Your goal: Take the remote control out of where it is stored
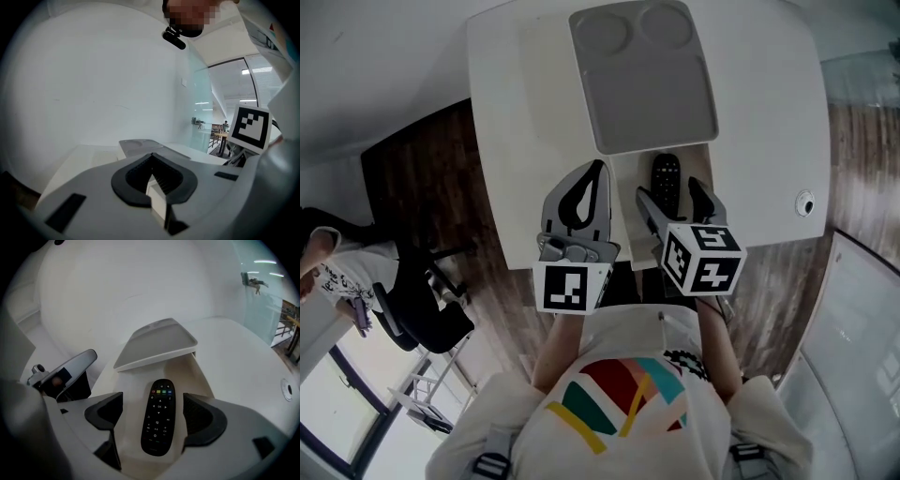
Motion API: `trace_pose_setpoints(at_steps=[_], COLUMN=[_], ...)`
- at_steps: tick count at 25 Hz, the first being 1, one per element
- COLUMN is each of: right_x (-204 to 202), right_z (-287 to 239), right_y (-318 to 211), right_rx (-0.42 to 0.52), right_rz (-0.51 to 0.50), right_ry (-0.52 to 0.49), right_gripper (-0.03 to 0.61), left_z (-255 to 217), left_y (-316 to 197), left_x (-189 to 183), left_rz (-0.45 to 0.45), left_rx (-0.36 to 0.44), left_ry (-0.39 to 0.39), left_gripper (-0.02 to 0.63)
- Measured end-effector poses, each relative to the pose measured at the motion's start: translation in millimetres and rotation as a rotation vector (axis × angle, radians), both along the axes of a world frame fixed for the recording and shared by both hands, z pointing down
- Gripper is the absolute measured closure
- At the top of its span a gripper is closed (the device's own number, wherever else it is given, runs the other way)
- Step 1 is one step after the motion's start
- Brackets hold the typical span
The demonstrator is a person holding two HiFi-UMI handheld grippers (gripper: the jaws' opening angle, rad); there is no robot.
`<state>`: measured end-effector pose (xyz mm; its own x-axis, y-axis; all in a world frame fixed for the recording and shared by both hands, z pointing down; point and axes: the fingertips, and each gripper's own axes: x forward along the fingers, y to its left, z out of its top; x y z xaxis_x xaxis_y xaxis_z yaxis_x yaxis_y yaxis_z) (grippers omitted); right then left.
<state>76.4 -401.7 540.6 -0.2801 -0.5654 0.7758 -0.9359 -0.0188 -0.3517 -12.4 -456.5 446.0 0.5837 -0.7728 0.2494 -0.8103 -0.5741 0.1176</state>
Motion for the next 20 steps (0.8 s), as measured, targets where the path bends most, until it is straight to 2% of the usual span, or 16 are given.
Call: trace_pose_setpoints(at_steps=[4, 9, 16, 20], right_x=[1, 1, 0, 2], right_z=[15, 36, 44, 44], right_y=[-2, 5, 8, 10], right_rx=[-0.035, -0.131, -0.117, -0.122], right_rz=[0.002, -0.013, -0.052, -0.044], right_ry=[0.043, 0.106, 0.269, 0.29], right_gripper=[0.198, 0.198, 0.199, 0.199], left_z=[11, 24, 33, 32], left_y=[-5, -8, -10, -8], left_x=[-4, -11, -17, -16], left_rz=[-0.009, -0.013, -0.023, -0.023], left_rx=[-0.016, -0.041, -0.069, -0.073], left_ry=[-0.009, -0.029, -0.031, -0.032], left_gripper=[0.606, 0.606, 0.605, 0.606])
